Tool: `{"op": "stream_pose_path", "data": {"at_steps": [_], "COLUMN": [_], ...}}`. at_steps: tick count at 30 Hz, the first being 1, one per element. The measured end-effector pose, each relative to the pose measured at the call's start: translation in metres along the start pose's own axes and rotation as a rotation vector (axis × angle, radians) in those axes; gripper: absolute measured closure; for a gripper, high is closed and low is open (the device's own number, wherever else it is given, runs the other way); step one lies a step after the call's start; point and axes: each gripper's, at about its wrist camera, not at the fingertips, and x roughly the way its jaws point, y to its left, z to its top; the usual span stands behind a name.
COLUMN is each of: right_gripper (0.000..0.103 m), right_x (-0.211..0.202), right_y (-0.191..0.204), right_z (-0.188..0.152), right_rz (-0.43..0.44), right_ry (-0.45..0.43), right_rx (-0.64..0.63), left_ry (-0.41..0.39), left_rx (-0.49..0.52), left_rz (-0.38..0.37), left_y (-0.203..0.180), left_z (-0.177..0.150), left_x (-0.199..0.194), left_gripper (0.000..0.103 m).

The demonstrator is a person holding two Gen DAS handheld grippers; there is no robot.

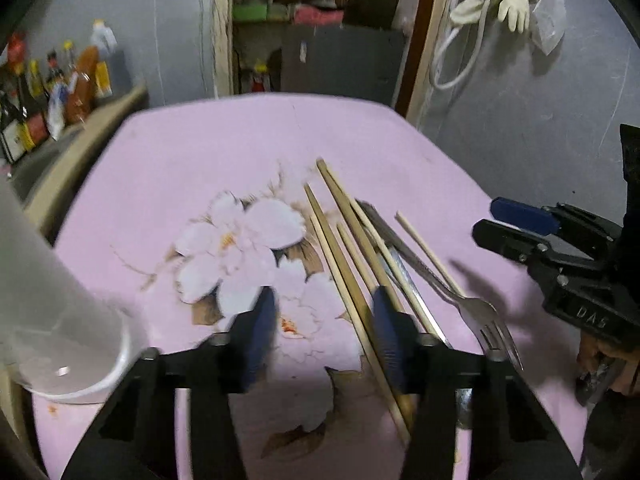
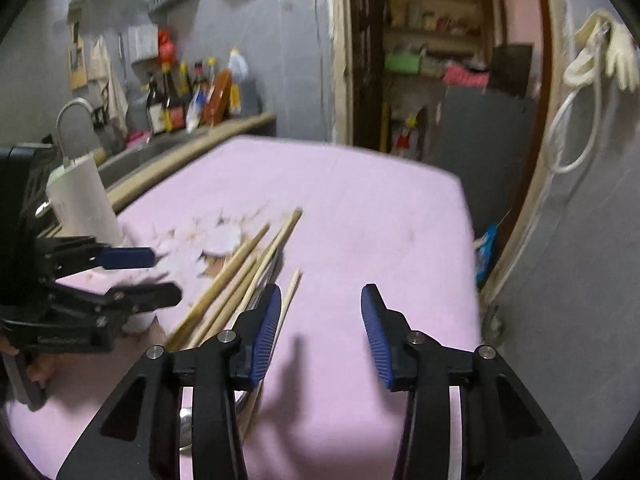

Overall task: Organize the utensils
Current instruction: 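Return both grippers to the utensils and close the left gripper on a chopstick, then lift the single chopstick with the left gripper and carry it over the caddy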

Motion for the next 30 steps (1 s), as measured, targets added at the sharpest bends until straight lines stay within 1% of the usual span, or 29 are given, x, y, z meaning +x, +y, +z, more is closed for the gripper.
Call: {"op": "stream_pose_path", "data": {"at_steps": [2, 5, 7, 8, 9, 10, 11, 16, 20, 22, 26, 30], "right_gripper": [0.071, 0.075, 0.076, 0.077, 0.077, 0.077, 0.077, 0.077, 0.077, 0.077, 0.076, 0.076], "right_x": [0.005, 0.012, 0.017, 0.02, 0.024, 0.026, 0.03, 0.04, 0.049, 0.052, 0.057, 0.064], "right_y": [0.001, 0.002, 0.004, 0.005, 0.005, 0.006, 0.006, 0.008, 0.011, 0.013, 0.011, 0.004], "right_z": [0.0, 0.0, 0.002, 0.002, 0.002, 0.003, 0.003, 0.006, 0.011, 0.014, 0.018, 0.022], "right_rz": [0.014, 0.033, 0.042, 0.048, 0.052, 0.054, 0.055, 0.068, 0.046, 0.032, 0.028, 0.046], "right_ry": [0.026, 0.061, 0.083, 0.099, 0.116, 0.127, 0.143, 0.186, 0.214, 0.226, 0.242, 0.251], "right_rx": [-0.007, -0.009, -0.017, -0.022, -0.024, -0.025, -0.026, -0.032, -0.051, -0.068, -0.071, -0.008], "left_ry": [0.022, 0.045, 0.047, 0.05, 0.052, 0.058, 0.065, 0.074, 0.106, 0.138, 0.149, 0.171], "left_rx": [0.002, 0.004, 0.004, 0.004, 0.003, 0.011, 0.022, 0.023, 0.001, -0.005, 0.022, -0.001], "left_rz": [-0.01, -0.006, -0.009, -0.002, 0.009, 0.029, 0.033, 0.021, -0.005, -0.02, 0.007, 0.008], "left_y": [0.0, 0.002, 0.003, 0.003, 0.003, 0.003, 0.001, 0.0, 0.001, 0.002, -0.002, -0.002], "left_z": [0.0, 0.001, 0.002, 0.002, 0.003, 0.003, 0.005, 0.007, 0.017, 0.022, 0.026, 0.028], "left_x": [0.005, 0.012, 0.013, 0.014, 0.014, 0.015, 0.016, 0.021, 0.029, 0.035, 0.039, 0.039], "left_gripper": [0.074, 0.081, 0.081, 0.082, 0.085, 0.087, 0.088, 0.088, 0.088, 0.086, 0.086, 0.086]}}
